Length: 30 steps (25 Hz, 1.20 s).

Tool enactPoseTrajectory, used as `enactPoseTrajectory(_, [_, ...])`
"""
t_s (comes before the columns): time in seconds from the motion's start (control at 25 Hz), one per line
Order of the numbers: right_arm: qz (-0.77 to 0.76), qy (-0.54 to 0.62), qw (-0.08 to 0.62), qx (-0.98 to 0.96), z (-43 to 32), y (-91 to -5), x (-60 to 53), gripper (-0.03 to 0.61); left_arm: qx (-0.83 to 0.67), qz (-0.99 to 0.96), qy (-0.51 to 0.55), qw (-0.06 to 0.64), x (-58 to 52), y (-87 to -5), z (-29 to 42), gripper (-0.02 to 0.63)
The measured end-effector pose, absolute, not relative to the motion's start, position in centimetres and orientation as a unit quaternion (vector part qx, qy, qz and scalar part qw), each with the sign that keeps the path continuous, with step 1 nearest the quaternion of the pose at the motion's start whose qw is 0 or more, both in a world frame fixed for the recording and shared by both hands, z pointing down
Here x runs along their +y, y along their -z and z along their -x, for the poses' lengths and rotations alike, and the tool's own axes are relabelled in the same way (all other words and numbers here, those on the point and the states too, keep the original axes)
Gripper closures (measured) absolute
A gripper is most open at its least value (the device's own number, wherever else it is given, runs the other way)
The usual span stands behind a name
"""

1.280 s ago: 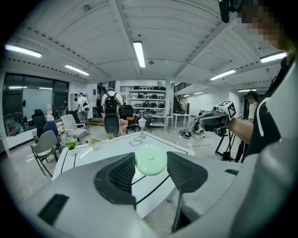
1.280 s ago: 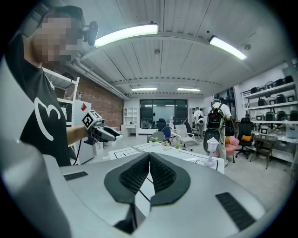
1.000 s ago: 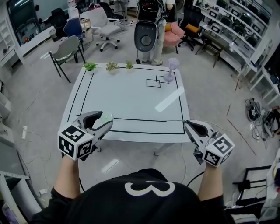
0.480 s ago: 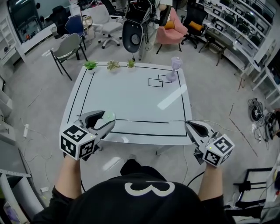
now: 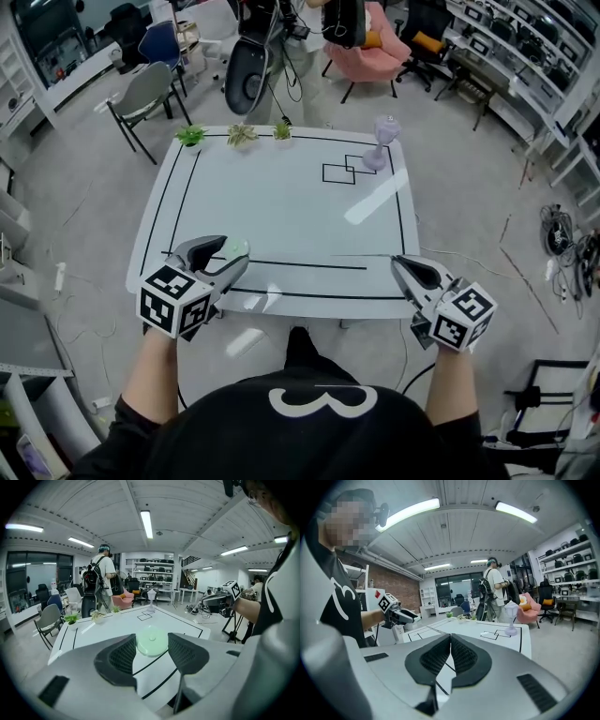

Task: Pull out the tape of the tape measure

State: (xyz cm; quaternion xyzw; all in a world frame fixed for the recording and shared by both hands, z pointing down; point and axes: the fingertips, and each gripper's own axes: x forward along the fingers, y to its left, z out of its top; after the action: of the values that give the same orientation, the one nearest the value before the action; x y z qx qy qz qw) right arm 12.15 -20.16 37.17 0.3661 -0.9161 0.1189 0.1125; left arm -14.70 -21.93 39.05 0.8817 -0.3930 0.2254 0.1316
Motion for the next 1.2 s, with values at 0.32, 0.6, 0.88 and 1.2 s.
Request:
enactPoseTrajectory(0.32, [-0.377,-0.164,0.147,-0.900,-12.3,-42.8,-25.3,0.569,-0.403,-0.863,-0.271,0.141,-26.3,-43.3,14.5,0.391])
enactPoseTrajectory(0.6, [-0.373,-0.170,0.245,-0.878,-11.1,-48.7,-27.8,0.569,-0.418,-0.837,-0.314,0.164,-28.5,-49.3,14.9,0.391])
enactPoseTrajectory(0.88, [-0.357,-0.176,0.301,-0.867,-10.6,-52.7,-28.9,0.569,-0.422,-0.821,-0.337,0.187,-29.5,-53.8,15.4,0.391])
enactPoseTrajectory(1.2, [-0.337,-0.187,0.342,-0.857,-10.4,-55.6,-29.4,0.569,-0.424,-0.809,-0.368,0.174,-30.5,-56.6,15.4,0.390])
